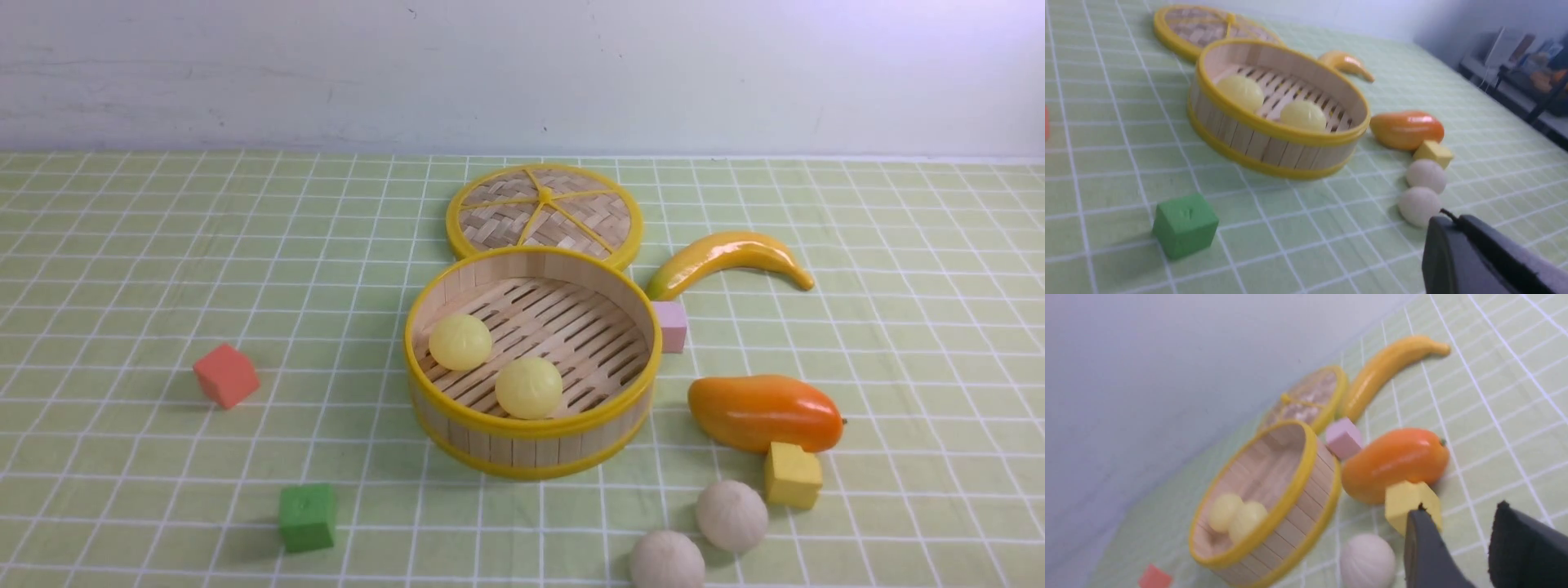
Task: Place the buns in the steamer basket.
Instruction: Use the right arm to grab a steamed stuffed bun
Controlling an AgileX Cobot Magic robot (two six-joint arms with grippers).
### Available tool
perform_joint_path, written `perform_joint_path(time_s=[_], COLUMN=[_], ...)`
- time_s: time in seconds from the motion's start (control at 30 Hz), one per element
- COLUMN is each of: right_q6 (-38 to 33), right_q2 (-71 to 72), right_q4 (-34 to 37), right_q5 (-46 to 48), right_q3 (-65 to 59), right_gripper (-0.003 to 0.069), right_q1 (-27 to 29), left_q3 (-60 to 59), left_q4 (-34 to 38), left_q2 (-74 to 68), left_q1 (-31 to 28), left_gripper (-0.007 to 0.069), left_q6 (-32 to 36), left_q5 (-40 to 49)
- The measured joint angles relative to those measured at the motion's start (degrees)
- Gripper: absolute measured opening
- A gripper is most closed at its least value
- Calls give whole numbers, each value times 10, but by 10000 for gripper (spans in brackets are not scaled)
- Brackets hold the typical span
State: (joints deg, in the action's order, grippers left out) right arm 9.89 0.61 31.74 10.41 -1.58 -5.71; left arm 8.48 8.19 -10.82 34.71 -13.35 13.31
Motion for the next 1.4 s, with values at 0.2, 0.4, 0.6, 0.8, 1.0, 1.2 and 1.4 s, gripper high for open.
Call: perform_joint_path(time_s=[0.2, 0.4, 0.6, 0.8, 1.0, 1.2, 1.4], right_q6=[-1, -149, -222, -200, -144, -84, -75], right_q2=[-2, -160, -412, -601, -752, -863, -947], right_q4=[70, 51, -16, -75, -159, -221, -213], right_q5=[20, 272, 470, 469, 410, 377, 335], right_q3=[17, 209, 390, 479, 547, 596, 624], right_gripper=[224, 85, 0, 0, 21, 125, 307], right_q1=[0, 0, -8, -121, -258, -292, -292], left_q3=[-1, -1, -1, -1, -1, -1, -1], left_q4=[0, 8, 13, 13, 15, 15, 15], left_q2=[0, 0, 0, 0, 0, 0, 0], left_q1=[0, 0, 0, 0, 0, 0, 0], left_gripper=[-13, -13, -13, -13, -13, -13, -10], left_q6=[0, 0, 0, 0, 0, 0, 0], left_q5=[50, 51, 52, 52, 53, 53, 53])
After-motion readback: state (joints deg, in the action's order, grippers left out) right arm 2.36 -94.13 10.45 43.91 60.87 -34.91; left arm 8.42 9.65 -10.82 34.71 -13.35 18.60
